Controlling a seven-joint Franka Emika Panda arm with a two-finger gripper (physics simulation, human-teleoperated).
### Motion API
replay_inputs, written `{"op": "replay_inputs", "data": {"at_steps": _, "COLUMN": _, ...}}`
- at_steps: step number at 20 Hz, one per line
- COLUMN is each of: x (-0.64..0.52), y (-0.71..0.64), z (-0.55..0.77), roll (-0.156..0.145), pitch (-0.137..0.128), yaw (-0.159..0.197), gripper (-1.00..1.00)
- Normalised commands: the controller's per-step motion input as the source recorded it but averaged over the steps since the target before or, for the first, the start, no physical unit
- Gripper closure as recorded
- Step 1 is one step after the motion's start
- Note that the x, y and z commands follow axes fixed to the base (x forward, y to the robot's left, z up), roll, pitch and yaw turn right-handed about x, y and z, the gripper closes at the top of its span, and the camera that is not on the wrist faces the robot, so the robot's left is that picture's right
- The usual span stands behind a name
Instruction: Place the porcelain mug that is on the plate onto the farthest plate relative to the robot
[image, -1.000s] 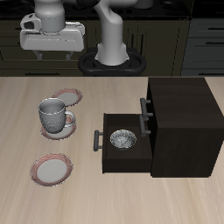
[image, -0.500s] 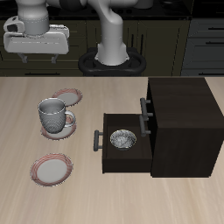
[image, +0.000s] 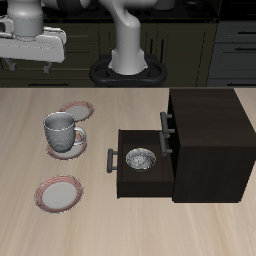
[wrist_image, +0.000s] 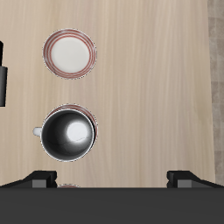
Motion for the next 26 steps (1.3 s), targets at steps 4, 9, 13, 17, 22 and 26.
{"op": "replay_inputs", "data": {"at_steps": 4, "x": 0.23, "y": -0.07, "z": -0.12, "roll": -0.013, "pitch": -0.023, "yaw": 0.017, "gripper": -1.00}}
{"op": "replay_inputs", "data": {"at_steps": 9, "x": 0.11, "y": 0.11, "z": -0.24, "roll": -0.012, "pitch": -0.041, "yaw": 0.007, "gripper": -1.00}}
{"op": "replay_inputs", "data": {"at_steps": 13, "x": -0.10, "y": 0.19, "z": -0.11, "roll": 0.027, "pitch": -0.076, "yaw": -0.032, "gripper": -1.00}}
{"op": "replay_inputs", "data": {"at_steps": 17, "x": -0.09, "y": 0.12, "z": -0.15, "roll": -0.015, "pitch": -0.104, "yaw": 0.058, "gripper": -1.00}}
{"op": "replay_inputs", "data": {"at_steps": 22, "x": -0.06, "y": 0.01, "z": -0.22, "roll": -0.002, "pitch": -0.030, "yaw": 0.013, "gripper": -1.00}}
{"op": "replay_inputs", "data": {"at_steps": 26, "x": -0.06, "y": -0.03, "z": -0.33, "roll": 0.005, "pitch": 0.003, "yaw": -0.011, "gripper": -1.00}}
